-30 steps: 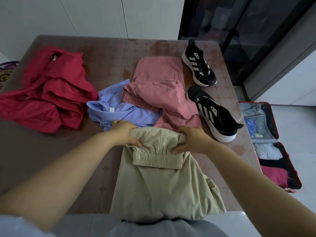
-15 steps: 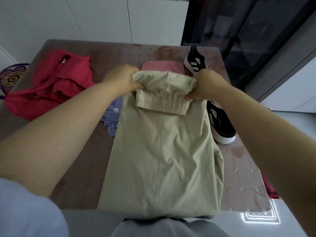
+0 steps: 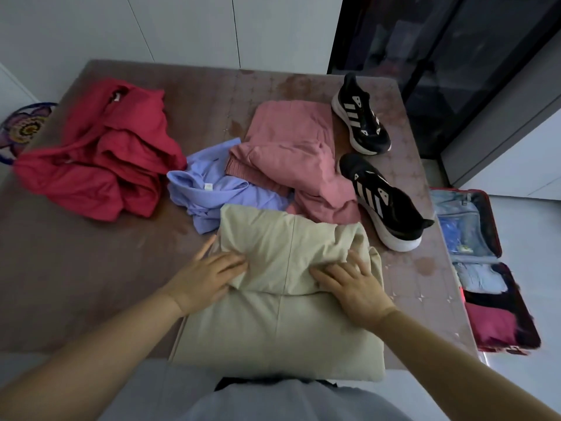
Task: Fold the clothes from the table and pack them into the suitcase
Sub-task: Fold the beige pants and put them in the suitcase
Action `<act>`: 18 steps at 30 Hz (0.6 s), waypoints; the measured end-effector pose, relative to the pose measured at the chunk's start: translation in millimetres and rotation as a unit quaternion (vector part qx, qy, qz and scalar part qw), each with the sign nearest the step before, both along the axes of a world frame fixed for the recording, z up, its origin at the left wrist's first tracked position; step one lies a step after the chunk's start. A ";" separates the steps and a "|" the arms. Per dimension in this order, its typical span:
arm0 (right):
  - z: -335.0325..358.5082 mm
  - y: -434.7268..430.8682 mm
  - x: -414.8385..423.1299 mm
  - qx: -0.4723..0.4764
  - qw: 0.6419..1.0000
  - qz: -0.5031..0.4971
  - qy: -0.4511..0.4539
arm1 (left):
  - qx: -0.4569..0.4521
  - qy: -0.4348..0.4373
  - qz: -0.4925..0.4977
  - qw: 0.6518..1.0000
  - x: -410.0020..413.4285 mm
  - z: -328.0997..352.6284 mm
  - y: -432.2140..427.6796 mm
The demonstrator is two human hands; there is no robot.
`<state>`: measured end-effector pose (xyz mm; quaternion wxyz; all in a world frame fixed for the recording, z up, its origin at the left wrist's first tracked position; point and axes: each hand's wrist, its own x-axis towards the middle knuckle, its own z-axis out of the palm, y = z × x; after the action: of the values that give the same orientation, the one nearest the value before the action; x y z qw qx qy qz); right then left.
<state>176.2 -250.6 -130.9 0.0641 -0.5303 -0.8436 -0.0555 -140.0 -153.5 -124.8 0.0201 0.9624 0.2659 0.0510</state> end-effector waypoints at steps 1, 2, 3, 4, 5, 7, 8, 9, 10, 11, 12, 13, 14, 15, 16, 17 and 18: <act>3.7 -2.5 -0.6 -0.018 0.999 -0.013 0.024 | -0.009 -0.004 -0.003 1.000 -3.2 -0.6 -1.2; 8.4 -3.0 -2.2 -0.027 0.998 -0.021 0.053 | -0.018 -0.017 -0.002 1.000 -4.6 2.0 -0.6; 14.1 -1.3 -6.2 -0.023 0.996 -0.024 0.081 | -0.021 -0.038 0.000 0.999 -3.4 7.0 1.7; 20.3 2.8 -12.4 -0.013 0.994 -0.026 0.108 | -0.018 -0.059 0.004 0.998 0.9 12.9 6.3; 26.5 8.4 -21.1 -0.001 0.991 -0.032 0.128 | -0.008 -0.077 0.010 0.997 8.7 18.3 12.0; 34.2 25.0 -44.0 0.001 0.989 -0.059 0.133 | 0.012 -0.087 0.032 0.996 33.0 25.4 23.0; 37.0 33.8 -55.2 -0.019 0.989 -0.079 0.123 | 0.011 -0.075 0.046 0.996 47.5 28.4 26.6; 37.9 41.7 -64.3 -0.049 0.988 -0.101 0.108 | -0.001 -0.046 0.065 0.997 60.8 30.7 28.6; 36.8 47.1 -68.9 -0.095 0.984 -0.123 0.083 | -0.018 0.000 0.090 0.996 71.7 30.7 29.5; 32.3 49.8 -67.4 -0.138 0.978 -0.146 0.053 | -0.030 0.056 0.117 0.991 78.0 27.5 29.5; 24.3 49.3 -59.7 -0.178 0.970 -0.167 0.028 | -0.036 0.100 0.142 0.984 78.2 20.1 29.1; 14.3 45.6 -48.2 -0.208 0.960 -0.187 0.011 | -0.055 0.135 0.168 0.975 73.4 11.2 28.1; 5.5 41.1 -35.2 -0.217 0.954 -0.207 0.004 | -0.078 0.150 0.193 0.967 66.6 2.9 27.5; -1.4 36.2 -24.7 -0.215 0.952 -0.218 -0.004 | -0.094 0.150 0.210 0.962 59.8 -3.3 27.3; -5.3 31.3 -18.3 -0.202 0.955 -0.218 -0.014 | -0.107 0.149 0.217 0.959 53.0 -7.6 26.8; -4.7 28.2 -14.3 -0.202 0.956 -0.211 -0.013 | -0.114 0.145 0.217 0.959 46.1 -11.0 27.0; -0.3 28.5 -11.2 -0.198 0.959 -0.200 0.002 | -0.118 0.139 0.208 0.961 40.2 -11.9 28.8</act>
<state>164.9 -222.1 -131.2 -0.0529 -0.6906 -0.7140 0.1022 -99.8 -124.7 -136.7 0.0856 0.8744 0.4644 -0.1118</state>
